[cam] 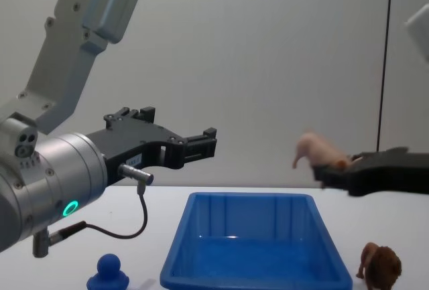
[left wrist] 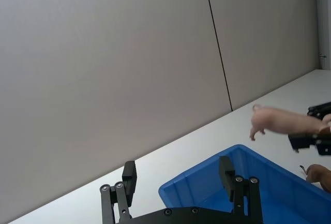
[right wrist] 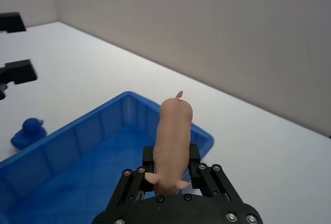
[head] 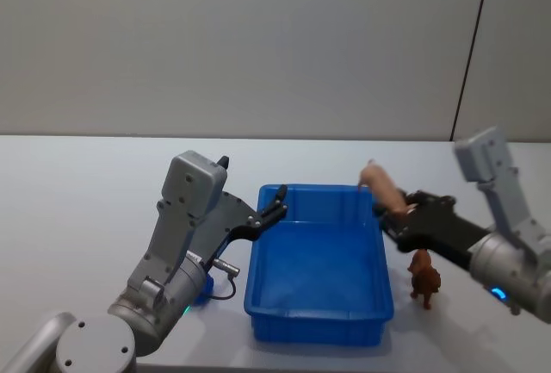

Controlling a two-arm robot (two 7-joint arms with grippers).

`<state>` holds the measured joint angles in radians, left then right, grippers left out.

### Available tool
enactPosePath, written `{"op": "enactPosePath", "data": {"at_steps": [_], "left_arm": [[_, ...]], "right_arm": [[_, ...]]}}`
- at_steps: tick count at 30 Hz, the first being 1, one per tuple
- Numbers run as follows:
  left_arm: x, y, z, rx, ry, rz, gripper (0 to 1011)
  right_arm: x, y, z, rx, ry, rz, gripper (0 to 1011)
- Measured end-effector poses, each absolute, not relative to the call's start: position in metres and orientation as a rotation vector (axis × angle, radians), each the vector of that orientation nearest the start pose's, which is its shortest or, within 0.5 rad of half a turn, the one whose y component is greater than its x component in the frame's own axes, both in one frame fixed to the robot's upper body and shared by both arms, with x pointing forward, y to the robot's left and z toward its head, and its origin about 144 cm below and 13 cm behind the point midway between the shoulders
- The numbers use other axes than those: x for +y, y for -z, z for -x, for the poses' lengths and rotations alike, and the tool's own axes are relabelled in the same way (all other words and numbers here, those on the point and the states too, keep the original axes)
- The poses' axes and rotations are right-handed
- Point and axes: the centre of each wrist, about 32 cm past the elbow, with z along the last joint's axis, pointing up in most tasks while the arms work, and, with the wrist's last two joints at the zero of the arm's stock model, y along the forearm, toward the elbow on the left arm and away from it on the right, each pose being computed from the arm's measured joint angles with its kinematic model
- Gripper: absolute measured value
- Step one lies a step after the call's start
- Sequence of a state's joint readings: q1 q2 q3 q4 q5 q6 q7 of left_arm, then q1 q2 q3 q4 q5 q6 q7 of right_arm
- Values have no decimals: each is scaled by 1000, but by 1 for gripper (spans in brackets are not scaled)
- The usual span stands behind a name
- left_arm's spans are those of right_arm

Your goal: Pick up the two dolls from the table and place them into the box.

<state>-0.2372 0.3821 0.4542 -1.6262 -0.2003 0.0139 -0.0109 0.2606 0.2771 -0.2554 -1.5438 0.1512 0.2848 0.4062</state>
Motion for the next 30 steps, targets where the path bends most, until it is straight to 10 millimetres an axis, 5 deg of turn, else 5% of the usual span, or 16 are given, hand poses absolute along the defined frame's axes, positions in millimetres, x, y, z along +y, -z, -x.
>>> {"op": "enactPosePath", "data": {"at_steps": [7, 20, 30], "left_arm": [[198, -1204, -492, -268, -1124, -61, 1002], [198, -1204, -492, -268, -1124, -61, 1002], [198, -1204, -492, -268, -1124, -61, 1002]], "right_arm": [[-217, -1207, -523, 20, 896, 266, 408], [-206, -1200, -522, 45, 848, 298, 843], [-217, -1198, -516, 50, 910, 261, 1001]]}}
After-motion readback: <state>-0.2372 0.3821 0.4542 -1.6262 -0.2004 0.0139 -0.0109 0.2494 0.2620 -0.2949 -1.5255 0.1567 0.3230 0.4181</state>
